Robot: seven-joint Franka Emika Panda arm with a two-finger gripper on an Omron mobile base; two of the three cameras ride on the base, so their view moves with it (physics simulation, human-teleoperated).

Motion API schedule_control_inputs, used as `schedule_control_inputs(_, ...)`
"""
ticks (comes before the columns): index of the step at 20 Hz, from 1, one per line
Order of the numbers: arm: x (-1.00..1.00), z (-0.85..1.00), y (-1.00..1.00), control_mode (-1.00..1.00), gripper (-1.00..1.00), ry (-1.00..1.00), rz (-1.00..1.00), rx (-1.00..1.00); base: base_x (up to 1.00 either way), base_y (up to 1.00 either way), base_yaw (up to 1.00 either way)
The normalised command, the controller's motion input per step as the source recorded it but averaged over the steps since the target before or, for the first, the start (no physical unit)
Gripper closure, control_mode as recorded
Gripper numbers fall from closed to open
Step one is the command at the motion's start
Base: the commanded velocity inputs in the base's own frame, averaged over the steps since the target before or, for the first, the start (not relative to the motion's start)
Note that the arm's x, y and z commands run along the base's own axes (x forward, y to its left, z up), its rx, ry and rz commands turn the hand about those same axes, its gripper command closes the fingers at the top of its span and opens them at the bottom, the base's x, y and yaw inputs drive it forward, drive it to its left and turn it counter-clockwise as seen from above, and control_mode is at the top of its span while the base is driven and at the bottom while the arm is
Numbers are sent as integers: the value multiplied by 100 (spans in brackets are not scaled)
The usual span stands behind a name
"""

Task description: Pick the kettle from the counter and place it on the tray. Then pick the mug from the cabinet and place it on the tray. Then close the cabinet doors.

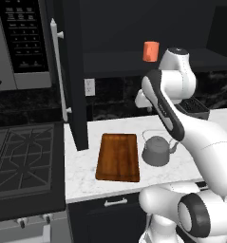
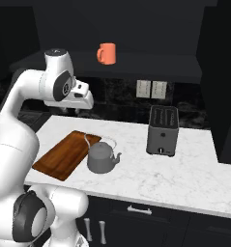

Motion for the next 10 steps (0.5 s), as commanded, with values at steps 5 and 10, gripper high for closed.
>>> schedule_control_inputs(5,-5,-7,-32,-100,-100,0,-42,0,0,0,0)
schedule_control_inputs(10,0,-40,-55,-100,-100,0,-78,0,0,0,0)
